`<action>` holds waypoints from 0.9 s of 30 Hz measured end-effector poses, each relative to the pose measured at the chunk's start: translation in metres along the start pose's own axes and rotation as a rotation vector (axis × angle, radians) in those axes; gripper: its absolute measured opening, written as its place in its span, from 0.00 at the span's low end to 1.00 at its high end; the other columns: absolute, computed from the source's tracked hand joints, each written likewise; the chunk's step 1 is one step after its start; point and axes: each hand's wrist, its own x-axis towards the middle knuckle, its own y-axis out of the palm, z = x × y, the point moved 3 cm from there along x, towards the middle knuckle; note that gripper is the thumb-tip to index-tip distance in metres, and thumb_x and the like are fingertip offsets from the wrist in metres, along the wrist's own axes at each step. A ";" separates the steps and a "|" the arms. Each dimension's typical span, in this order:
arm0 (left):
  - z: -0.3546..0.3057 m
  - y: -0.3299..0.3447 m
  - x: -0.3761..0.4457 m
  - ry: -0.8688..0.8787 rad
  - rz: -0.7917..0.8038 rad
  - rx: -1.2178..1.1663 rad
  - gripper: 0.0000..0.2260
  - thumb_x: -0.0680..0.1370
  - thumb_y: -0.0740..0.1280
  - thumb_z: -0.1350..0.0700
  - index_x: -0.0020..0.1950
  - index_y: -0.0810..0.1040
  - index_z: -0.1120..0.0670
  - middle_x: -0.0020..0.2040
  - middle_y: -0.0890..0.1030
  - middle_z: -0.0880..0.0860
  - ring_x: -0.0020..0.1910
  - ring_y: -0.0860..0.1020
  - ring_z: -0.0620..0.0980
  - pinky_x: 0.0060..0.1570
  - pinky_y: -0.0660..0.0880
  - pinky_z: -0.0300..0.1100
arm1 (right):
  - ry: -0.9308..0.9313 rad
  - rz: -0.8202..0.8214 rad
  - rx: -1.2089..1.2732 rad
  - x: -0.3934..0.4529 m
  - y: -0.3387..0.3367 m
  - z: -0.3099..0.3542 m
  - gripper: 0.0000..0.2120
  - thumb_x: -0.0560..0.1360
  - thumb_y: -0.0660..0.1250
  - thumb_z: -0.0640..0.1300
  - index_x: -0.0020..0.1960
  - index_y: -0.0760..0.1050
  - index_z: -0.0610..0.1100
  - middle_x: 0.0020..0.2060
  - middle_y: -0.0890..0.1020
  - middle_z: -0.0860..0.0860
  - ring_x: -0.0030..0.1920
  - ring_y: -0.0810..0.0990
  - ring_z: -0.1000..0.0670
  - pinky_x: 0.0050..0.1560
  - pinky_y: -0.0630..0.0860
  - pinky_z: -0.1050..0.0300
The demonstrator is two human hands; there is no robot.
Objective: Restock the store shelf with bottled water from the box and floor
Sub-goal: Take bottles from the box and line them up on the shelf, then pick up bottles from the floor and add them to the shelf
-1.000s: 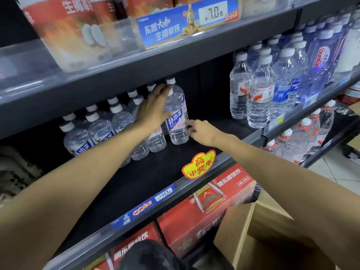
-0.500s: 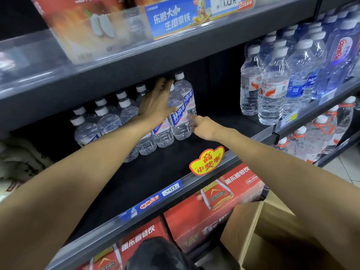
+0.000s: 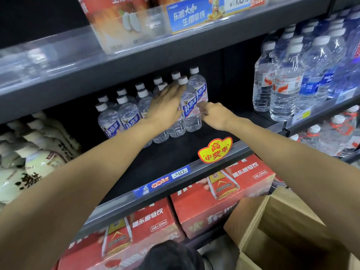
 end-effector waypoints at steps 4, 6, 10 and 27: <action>0.001 -0.009 -0.036 0.013 -0.015 -0.043 0.23 0.78 0.64 0.55 0.73 0.66 0.55 0.71 0.69 0.55 0.70 0.67 0.56 0.61 0.73 0.54 | -0.111 -0.200 -0.153 -0.029 -0.014 0.024 0.15 0.79 0.58 0.43 0.66 0.71 0.46 0.56 0.81 0.43 0.54 0.80 0.39 0.53 0.77 0.46; 0.002 -0.015 -0.056 0.014 -0.007 -0.047 0.20 0.79 0.64 0.54 0.71 0.69 0.55 0.67 0.72 0.55 0.65 0.70 0.57 0.57 0.74 0.54 | -0.155 -0.270 -0.240 -0.046 -0.013 0.039 0.14 0.79 0.58 0.43 0.63 0.72 0.45 0.56 0.81 0.44 0.55 0.79 0.40 0.51 0.77 0.46; 0.007 -0.027 -0.103 -0.028 0.003 -0.111 0.18 0.79 0.65 0.54 0.69 0.71 0.53 0.63 0.74 0.53 0.63 0.73 0.56 0.52 0.74 0.52 | -0.236 -0.312 -0.362 -0.081 -0.001 0.072 0.13 0.79 0.58 0.43 0.61 0.71 0.43 0.55 0.79 0.44 0.56 0.76 0.39 0.51 0.74 0.46; 0.060 -0.046 -0.350 -0.214 0.053 -0.170 0.13 0.79 0.64 0.54 0.64 0.74 0.52 0.60 0.76 0.53 0.58 0.76 0.54 0.51 0.75 0.49 | -0.581 -0.076 -0.584 -0.213 0.139 0.230 0.09 0.80 0.57 0.46 0.57 0.71 0.43 0.52 0.79 0.45 0.52 0.78 0.41 0.49 0.72 0.48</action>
